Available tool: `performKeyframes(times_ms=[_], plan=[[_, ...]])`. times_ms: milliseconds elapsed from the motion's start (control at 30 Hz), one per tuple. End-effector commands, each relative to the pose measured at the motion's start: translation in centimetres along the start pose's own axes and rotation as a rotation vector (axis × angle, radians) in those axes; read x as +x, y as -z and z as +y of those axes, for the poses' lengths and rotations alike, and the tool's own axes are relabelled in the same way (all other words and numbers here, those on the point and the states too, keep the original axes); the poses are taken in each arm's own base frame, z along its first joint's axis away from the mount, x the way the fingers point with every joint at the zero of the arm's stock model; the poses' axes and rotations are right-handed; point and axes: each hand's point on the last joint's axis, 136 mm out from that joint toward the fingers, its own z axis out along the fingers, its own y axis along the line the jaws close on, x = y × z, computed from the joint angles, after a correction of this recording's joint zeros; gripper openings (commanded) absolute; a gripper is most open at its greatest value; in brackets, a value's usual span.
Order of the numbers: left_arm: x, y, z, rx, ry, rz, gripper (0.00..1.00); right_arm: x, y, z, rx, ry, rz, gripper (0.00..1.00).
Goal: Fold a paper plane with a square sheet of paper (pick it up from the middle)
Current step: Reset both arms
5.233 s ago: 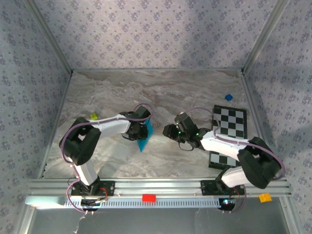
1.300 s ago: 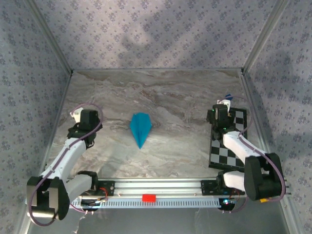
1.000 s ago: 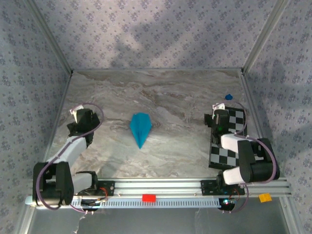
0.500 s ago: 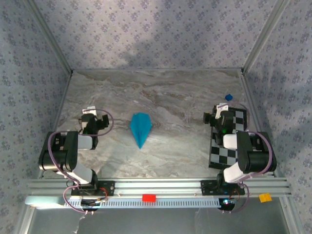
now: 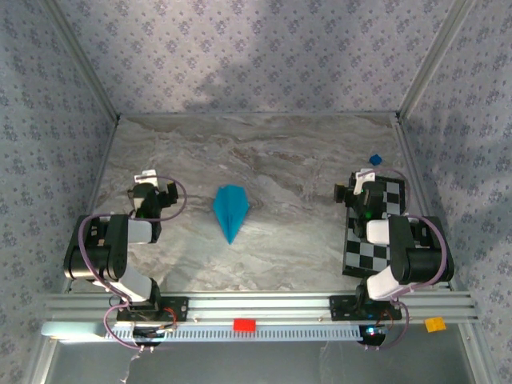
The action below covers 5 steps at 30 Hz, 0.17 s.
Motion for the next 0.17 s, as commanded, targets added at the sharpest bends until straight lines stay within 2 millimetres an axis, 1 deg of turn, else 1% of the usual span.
performKeyframes(times_ms=[0, 133], plan=[[-1.84, -0.11, -0.12, -0.002, -0.003, -0.056, 1.00, -1.12, -0.24, -0.01, -0.005, -0.017, -0.032, 1.00], [-1.88, -0.10, -0.11, -0.002, -0.002, -0.057, 1.00, -1.17, -0.22, -0.04, -0.003, -0.017, -0.033, 1.00]])
